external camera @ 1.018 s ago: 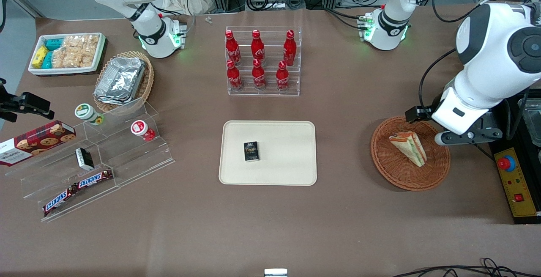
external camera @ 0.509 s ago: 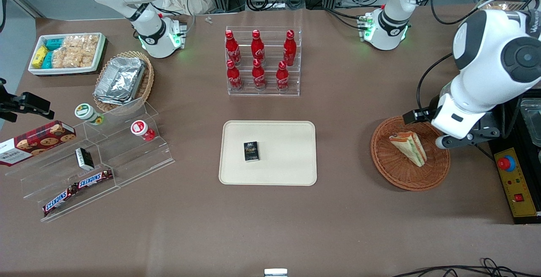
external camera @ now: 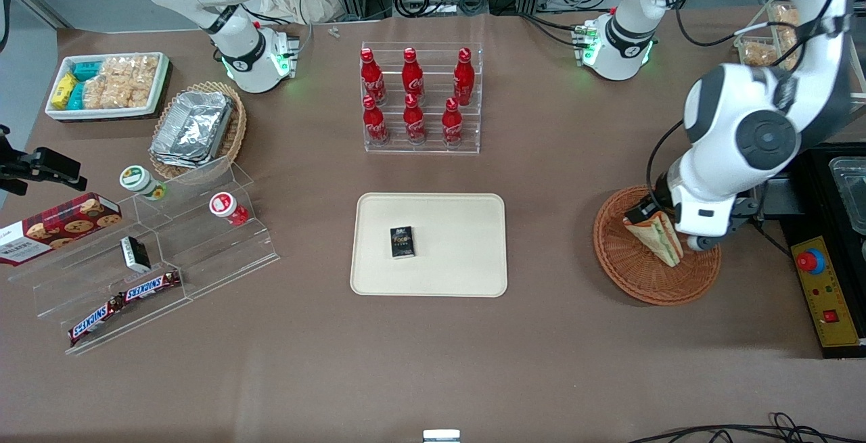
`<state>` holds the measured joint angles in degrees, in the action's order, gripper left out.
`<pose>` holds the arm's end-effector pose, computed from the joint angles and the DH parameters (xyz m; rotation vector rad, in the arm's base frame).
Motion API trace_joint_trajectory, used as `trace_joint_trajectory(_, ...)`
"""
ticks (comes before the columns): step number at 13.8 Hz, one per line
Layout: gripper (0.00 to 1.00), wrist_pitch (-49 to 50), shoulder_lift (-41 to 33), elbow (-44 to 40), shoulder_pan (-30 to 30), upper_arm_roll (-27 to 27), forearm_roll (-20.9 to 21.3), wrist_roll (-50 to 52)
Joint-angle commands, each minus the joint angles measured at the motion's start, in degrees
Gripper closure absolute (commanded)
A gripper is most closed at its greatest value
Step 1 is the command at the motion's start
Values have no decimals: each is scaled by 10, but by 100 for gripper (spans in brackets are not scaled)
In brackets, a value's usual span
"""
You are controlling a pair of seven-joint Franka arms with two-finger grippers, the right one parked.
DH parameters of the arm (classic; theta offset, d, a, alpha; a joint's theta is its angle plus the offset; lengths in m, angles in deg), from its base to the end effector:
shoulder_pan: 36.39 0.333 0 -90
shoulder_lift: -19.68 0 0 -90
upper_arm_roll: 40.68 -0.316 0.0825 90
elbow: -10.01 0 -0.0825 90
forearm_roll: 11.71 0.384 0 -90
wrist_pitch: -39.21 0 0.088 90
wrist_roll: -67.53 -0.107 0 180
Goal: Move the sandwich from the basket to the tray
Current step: 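Lower the open left gripper over the wrapped sandwich in the basket, then close the left gripper on the sandwich's crust edge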
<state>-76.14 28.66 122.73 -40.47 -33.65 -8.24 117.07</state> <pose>0.5667 -0.1058 0.3853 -2.8985 -0.9641 0.1180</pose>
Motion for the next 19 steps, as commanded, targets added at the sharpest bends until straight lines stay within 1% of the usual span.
trace_joint_trajectory(1,1,-68,-5,54,6,-12,9,18)
trace_joint_trajectory(4,1,-116,4,80,7,-32,32,18)
trace_joint_trajectory(9,1,-133,13,94,18,-40,35,18)
trace_joint_trajectory(13,1,-168,45,92,31,-40,36,16)
trace_joint_trajectory(16,1,-184,57,92,32,-40,36,16)
trace_joint_trajectory(19,1,-193,66,93,50,-40,41,8)
